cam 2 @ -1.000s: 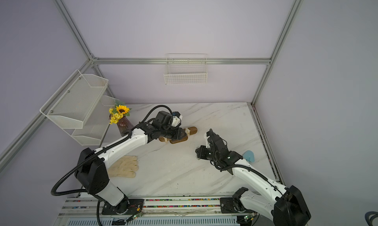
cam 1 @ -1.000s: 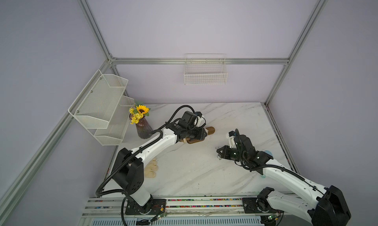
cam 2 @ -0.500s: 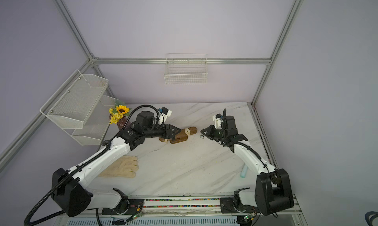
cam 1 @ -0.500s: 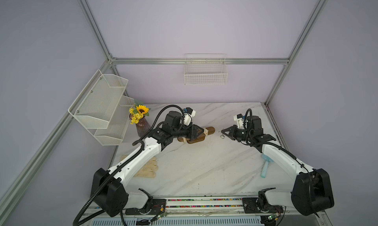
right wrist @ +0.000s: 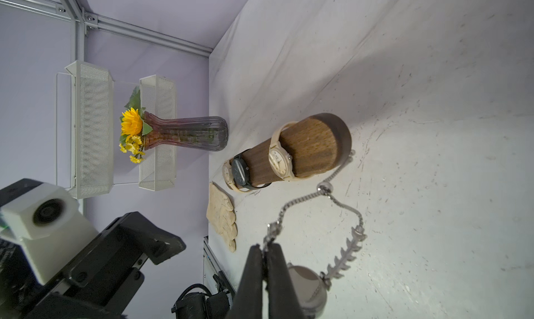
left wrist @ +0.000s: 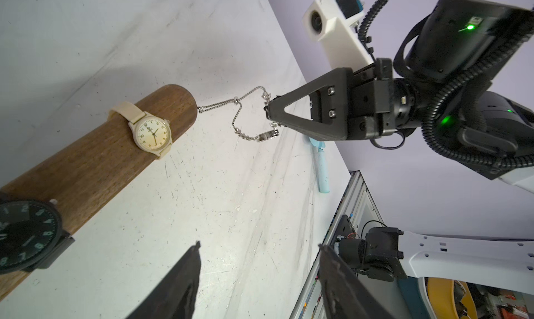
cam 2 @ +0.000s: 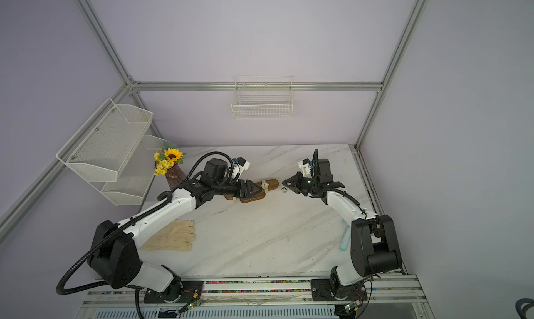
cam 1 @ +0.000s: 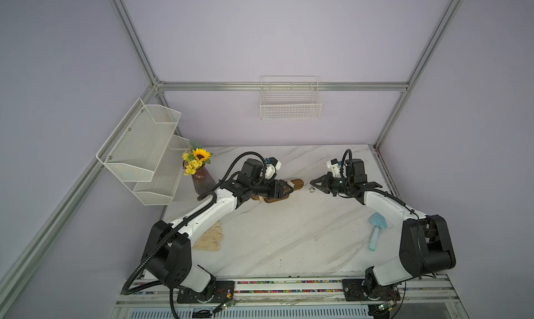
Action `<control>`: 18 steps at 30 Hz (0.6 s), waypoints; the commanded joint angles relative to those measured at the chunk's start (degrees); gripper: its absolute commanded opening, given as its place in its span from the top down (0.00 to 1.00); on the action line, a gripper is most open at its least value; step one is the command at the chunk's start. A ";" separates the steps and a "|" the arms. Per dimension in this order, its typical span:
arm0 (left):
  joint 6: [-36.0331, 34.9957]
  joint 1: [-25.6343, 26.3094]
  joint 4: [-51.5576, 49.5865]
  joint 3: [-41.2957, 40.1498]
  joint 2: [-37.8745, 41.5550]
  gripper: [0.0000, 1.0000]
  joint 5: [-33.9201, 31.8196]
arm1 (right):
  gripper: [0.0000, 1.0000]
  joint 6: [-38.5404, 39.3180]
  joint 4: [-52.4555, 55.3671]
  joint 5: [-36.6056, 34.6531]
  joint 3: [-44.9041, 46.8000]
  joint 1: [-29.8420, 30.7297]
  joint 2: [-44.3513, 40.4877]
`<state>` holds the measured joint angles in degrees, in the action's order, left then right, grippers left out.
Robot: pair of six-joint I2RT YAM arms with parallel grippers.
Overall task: Place watch on stand
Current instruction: Place the watch at the center of the board.
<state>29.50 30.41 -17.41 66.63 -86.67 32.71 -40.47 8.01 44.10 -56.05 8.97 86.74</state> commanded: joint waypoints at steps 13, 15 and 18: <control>7.10 0.85 7.18 -3.60 3.99 0.42 1.94 | 0.97 -20.15 -8.14 -7.73 20.43 1.19 -24.03; 7.24 0.83 7.21 -3.86 4.65 0.42 1.57 | 0.97 -18.43 -1.56 -11.09 19.82 1.93 -25.78; 7.51 0.92 7.21 -4.11 5.28 0.42 1.04 | 0.96 -15.43 4.75 -17.33 19.70 5.35 -26.59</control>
<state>35.46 30.94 -13.06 63.83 -83.53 33.85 -54.83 8.29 33.78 -35.90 11.92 61.14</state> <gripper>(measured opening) 0.582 0.061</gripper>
